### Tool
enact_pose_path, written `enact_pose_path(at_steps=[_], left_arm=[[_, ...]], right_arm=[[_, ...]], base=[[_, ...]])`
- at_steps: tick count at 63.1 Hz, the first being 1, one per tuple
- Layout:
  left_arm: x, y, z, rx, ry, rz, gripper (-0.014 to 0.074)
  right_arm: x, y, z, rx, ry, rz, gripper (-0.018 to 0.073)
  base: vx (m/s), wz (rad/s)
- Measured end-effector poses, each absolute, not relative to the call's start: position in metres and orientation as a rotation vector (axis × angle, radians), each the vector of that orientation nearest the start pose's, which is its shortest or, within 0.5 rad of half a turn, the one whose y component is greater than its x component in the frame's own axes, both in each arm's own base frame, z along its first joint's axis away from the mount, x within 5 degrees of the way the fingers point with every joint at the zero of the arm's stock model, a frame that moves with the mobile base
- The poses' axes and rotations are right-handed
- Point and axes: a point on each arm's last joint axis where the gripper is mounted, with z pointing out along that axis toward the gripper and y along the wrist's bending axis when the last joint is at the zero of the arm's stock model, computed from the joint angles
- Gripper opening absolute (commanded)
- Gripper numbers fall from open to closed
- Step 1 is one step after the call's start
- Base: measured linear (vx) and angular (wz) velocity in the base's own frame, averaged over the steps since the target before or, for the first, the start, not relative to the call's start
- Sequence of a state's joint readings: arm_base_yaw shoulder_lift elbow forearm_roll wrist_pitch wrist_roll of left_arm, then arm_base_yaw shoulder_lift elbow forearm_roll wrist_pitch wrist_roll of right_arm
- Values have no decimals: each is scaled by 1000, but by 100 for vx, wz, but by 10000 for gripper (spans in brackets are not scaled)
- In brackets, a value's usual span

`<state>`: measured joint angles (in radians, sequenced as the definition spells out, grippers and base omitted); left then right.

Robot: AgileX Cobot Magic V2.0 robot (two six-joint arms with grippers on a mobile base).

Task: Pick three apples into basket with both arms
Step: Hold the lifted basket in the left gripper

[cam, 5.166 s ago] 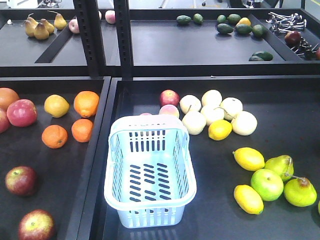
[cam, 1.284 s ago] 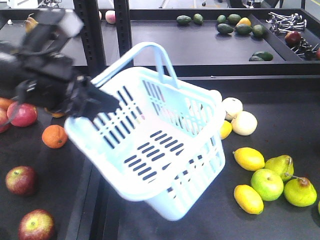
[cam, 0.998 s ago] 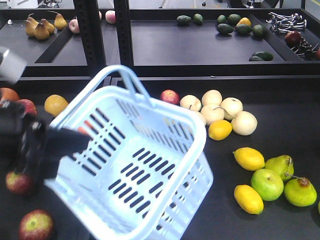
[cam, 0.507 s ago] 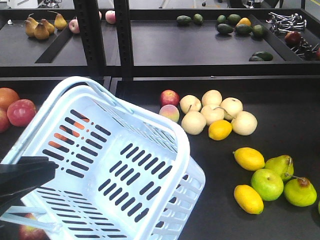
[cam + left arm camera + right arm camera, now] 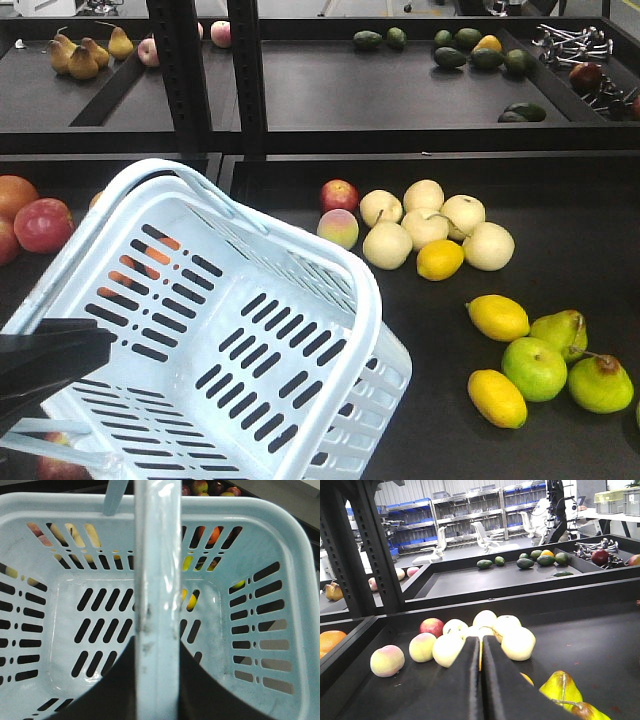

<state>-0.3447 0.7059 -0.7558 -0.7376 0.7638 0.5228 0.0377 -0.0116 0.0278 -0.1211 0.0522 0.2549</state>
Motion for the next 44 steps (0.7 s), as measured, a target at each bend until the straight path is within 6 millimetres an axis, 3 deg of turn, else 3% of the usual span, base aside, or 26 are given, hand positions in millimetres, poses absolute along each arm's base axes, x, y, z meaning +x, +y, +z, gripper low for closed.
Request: enact_pose_path(at_steps=[44], left_arm=[[105,-83,354,597,1985,-744,-6]], right_arm=[[57,2,200,80,1551,131,-4]], base=[[-1,2]])
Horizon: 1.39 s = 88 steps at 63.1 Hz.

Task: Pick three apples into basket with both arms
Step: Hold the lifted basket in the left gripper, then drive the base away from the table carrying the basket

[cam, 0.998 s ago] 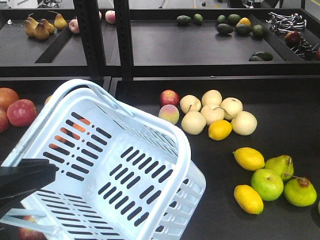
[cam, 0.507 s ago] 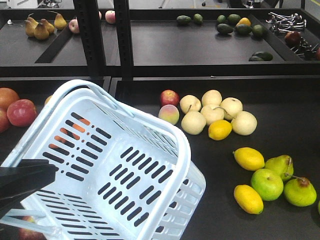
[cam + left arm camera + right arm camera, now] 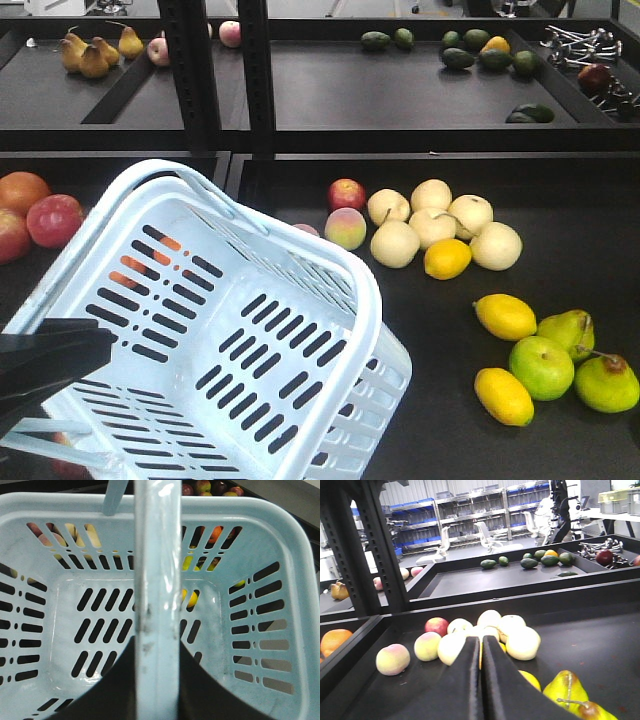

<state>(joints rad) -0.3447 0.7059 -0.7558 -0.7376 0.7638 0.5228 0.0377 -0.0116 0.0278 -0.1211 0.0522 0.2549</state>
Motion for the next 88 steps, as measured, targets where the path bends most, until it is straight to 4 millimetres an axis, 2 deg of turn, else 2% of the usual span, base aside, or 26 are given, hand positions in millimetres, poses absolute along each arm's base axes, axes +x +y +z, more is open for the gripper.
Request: enact_pose_path(at_steps=[29,88], left_arm=[[105,-83,354,597,1985,-744,-6],[105,-83,354,597,1985,-744,-6]], right_arm=[[57,2,200,80,1551,131,-4],[57,2,200,80,1551,131,-4]], base=[[-7,30],[-16,61]])
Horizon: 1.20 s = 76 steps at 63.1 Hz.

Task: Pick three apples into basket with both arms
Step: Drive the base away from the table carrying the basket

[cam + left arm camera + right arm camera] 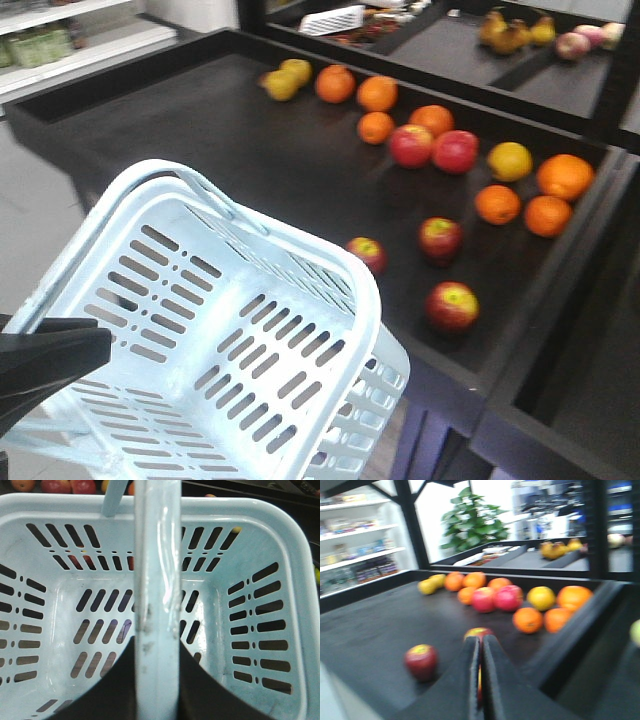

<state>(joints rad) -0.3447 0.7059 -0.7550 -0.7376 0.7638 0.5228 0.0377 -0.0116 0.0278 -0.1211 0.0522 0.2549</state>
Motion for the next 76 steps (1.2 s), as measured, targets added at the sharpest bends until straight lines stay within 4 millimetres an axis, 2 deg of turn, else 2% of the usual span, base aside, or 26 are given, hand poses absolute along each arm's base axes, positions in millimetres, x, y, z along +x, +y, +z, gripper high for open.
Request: enact_pose_path(at_steps=[76], left_arm=[[105,-83,354,597,1985,-744,-6]], right_arm=[[57,2,200,80,1551,131,-4]], base=[[-14,61]])
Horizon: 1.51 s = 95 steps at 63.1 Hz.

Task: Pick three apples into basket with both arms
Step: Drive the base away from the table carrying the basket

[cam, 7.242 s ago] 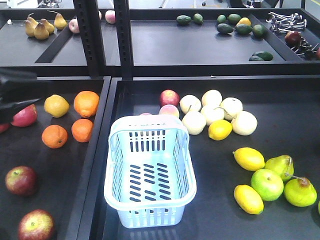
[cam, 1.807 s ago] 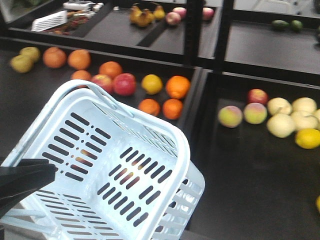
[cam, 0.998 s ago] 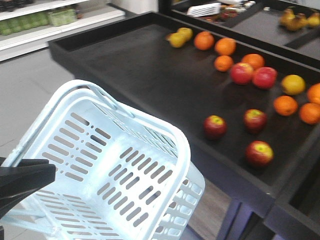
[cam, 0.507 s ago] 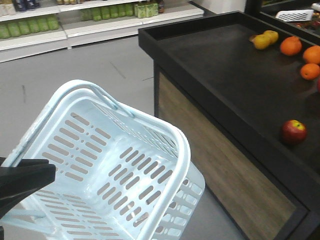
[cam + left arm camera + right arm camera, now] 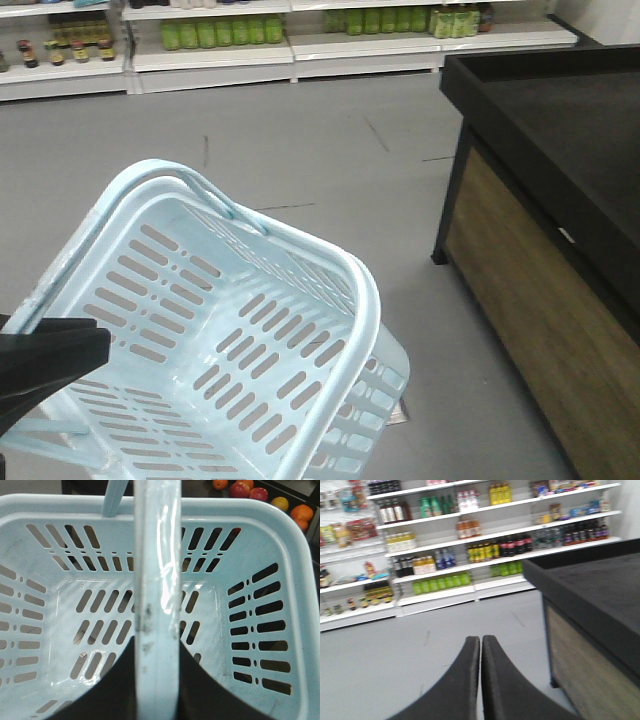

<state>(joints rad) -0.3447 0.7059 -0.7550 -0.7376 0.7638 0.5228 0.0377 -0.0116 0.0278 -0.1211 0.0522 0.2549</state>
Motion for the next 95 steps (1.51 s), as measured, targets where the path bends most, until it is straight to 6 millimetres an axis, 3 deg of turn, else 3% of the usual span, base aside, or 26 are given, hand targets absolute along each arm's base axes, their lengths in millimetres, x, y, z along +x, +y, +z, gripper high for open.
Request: enact_pose_path(at_steps=[57,95], left_arm=[[105,-83,354,597,1986,-745,-6],[105,-83,354,597,1986,-745,-6]], right_arm=[[57,2,200,80,1551,131,-4],[57,2,200,80,1551,131,-4]], base=[[6,33],[22,7]])
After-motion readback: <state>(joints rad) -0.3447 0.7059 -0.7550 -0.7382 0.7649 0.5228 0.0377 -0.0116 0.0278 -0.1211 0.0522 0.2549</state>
